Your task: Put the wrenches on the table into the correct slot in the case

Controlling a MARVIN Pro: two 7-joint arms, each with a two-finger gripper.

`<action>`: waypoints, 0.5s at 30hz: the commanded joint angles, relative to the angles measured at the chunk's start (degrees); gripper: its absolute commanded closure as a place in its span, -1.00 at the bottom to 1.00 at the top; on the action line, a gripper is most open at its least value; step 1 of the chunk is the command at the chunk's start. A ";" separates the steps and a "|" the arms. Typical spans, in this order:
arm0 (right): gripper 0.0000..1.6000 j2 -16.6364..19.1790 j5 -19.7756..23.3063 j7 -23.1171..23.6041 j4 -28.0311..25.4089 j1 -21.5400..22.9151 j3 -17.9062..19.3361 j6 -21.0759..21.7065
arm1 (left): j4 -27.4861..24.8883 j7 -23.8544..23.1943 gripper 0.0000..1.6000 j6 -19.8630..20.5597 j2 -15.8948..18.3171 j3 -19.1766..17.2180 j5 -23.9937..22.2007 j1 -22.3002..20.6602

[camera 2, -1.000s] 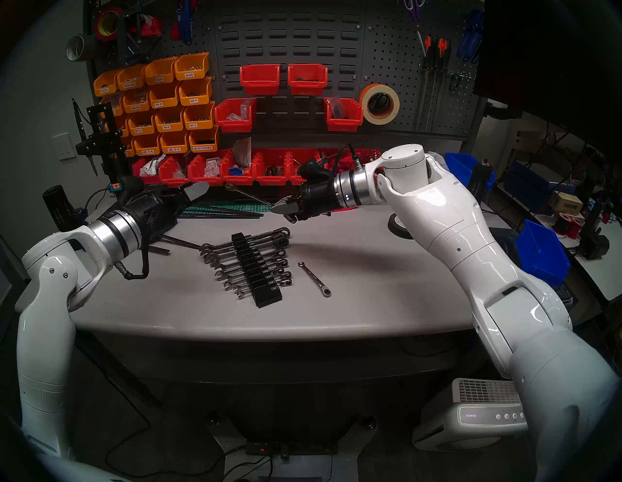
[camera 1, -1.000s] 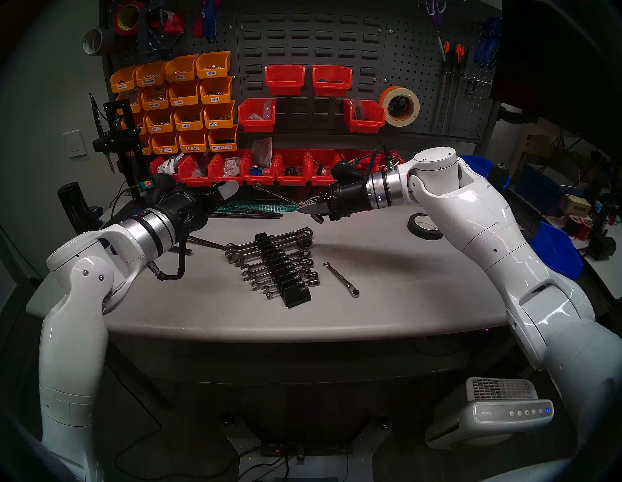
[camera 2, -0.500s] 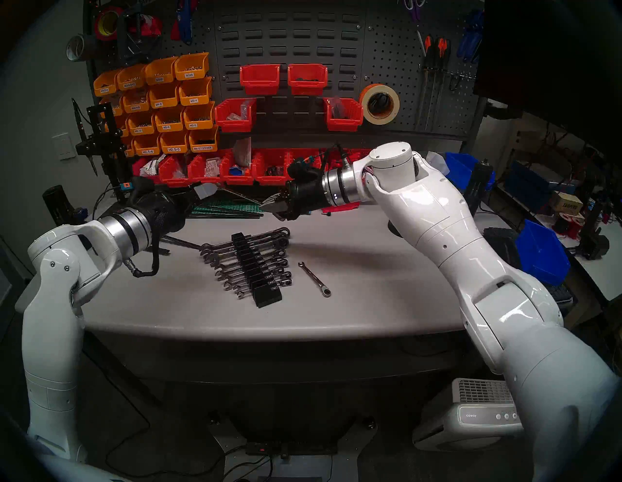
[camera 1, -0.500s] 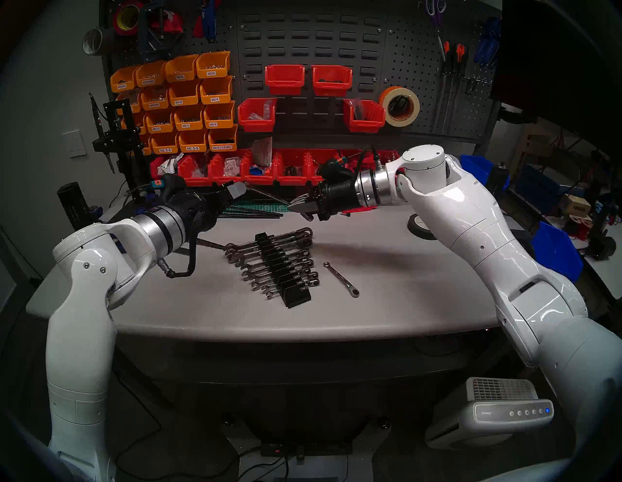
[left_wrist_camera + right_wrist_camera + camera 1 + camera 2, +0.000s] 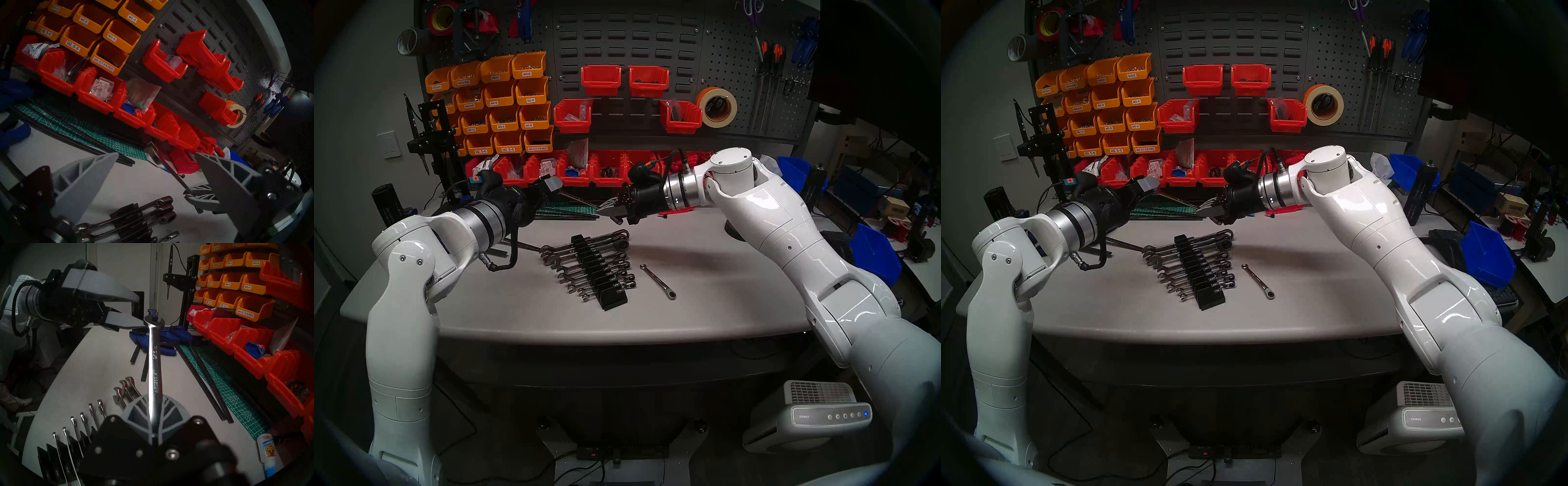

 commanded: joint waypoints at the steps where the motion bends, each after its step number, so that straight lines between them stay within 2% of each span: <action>1: 1.00 -2.58 -0.03 -0.25 0.47 3.38 0.61 -1.36 | -1.33 0.09 -1.00 0.46 -0.36 0.16 -1.55 -2.61; 14: 1.00 -4.79 -0.02 0.38 2.18 4.92 0.36 -2.35 | -0.59 2.56 -1.00 0.32 -0.78 0.80 -1.53 -2.49; 15: 1.00 -4.97 0.01 0.71 2.23 4.90 0.17 -2.32 | -0.31 3.47 -0.85 0.22 -1.05 0.97 -1.42 -2.62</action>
